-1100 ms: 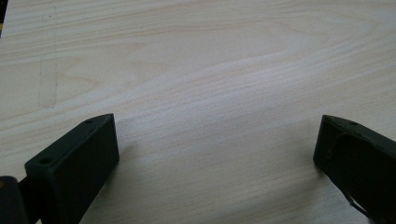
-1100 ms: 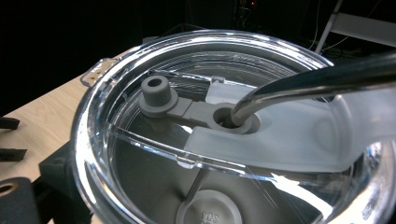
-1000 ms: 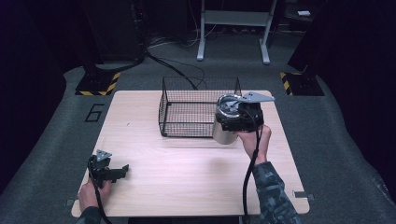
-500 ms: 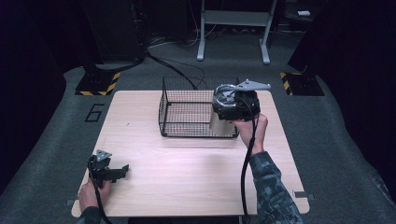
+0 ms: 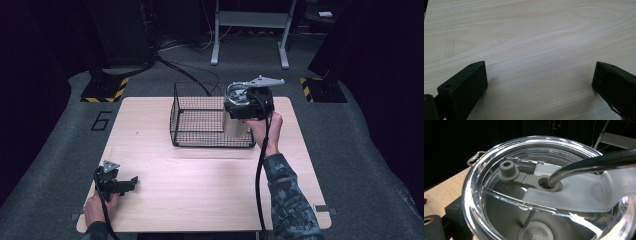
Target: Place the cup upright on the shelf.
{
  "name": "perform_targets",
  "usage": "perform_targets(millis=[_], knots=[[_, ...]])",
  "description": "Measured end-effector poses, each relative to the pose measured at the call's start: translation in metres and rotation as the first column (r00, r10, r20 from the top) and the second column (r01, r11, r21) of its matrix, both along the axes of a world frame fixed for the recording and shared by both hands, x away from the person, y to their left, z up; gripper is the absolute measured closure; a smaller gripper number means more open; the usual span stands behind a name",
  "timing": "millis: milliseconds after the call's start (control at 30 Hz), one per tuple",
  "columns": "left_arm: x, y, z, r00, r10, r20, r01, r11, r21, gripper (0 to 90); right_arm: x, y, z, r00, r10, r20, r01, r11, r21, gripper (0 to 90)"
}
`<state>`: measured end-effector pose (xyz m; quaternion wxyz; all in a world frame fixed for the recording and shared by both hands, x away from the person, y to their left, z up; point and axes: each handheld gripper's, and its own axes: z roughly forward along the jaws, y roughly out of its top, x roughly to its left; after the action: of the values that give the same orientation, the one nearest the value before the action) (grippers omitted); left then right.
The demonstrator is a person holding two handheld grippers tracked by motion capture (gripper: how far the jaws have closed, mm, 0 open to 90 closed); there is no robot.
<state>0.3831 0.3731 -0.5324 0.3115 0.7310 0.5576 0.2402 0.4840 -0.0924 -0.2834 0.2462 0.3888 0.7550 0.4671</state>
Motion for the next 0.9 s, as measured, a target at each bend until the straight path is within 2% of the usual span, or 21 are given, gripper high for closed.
perform_targets(millis=[367, 433, 533, 667, 733, 900], knots=[[0.000, -0.001, 0.000, 1.0000, 0.006, -0.002, -0.006, 0.9999, -0.012, 0.0, 0.014, 0.012, 0.008, 1.0000, 0.008, 0.001, -0.008, 1.000, -0.010, 3.7], [0.000, -0.001, 0.000, 1.0000, 0.006, -0.002, -0.006, 0.9999, -0.012, 0.0, 0.018, 0.014, 0.008, 0.9999, 0.007, -0.008, -0.007, 1.000, -0.006, 3.7], [0.000, -0.001, 0.000, 1.0000, 0.005, -0.002, -0.005, 0.9999, -0.010, 0.0, 0.026, 0.017, 0.009, 0.9999, 0.011, 0.001, -0.011, 1.000, -0.029, 3.7], [0.000, -0.001, 0.000, 1.0000, 0.007, -0.002, -0.007, 0.9999, -0.012, 0.0, 0.036, 0.025, 0.009, 0.9999, 0.004, -0.011, -0.004, 1.000, -0.006, 3.7], [0.000, 0.000, 0.001, 0.9999, -0.001, -0.013, 0.001, 0.9999, -0.011, 0.0, 0.041, 0.030, 0.009, 0.9999, 0.007, -0.010, -0.008, 1.000, -0.017, 3.7], [0.000, -0.001, -0.001, 1.0000, 0.009, 0.003, -0.009, 0.9999, -0.012, 0.0, 0.053, 0.041, 0.007, 0.9997, 0.015, -0.019, -0.015, 1.000, -0.026, 3.7]])
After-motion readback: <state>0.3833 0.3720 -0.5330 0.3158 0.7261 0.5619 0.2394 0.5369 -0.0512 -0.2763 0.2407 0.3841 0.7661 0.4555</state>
